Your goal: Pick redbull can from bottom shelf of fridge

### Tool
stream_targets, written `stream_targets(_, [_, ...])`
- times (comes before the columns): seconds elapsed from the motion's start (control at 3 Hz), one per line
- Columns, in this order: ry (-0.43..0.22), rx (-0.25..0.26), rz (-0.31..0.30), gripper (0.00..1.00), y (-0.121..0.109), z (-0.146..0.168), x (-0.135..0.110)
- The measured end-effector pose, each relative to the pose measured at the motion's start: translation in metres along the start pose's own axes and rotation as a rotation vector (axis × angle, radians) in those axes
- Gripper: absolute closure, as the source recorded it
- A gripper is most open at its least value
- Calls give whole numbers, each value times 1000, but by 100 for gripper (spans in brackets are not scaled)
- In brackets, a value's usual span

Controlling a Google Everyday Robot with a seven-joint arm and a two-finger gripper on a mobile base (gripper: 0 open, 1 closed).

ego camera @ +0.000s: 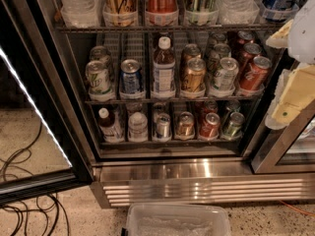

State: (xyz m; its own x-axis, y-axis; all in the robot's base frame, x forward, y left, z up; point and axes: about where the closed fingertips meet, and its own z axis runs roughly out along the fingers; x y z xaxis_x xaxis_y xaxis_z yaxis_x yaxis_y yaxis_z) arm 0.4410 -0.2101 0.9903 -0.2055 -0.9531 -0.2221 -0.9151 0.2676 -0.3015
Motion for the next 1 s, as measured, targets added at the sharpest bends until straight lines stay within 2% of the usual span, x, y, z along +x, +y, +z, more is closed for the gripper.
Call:
stream_targets(0.33, [0, 0, 0, 0, 0, 0, 0])
stream_targets(0.67, [-62, 19, 25, 0, 2, 18, -17])
stream_targets(1.0, [-62, 19, 26, 0, 2, 18, -17])
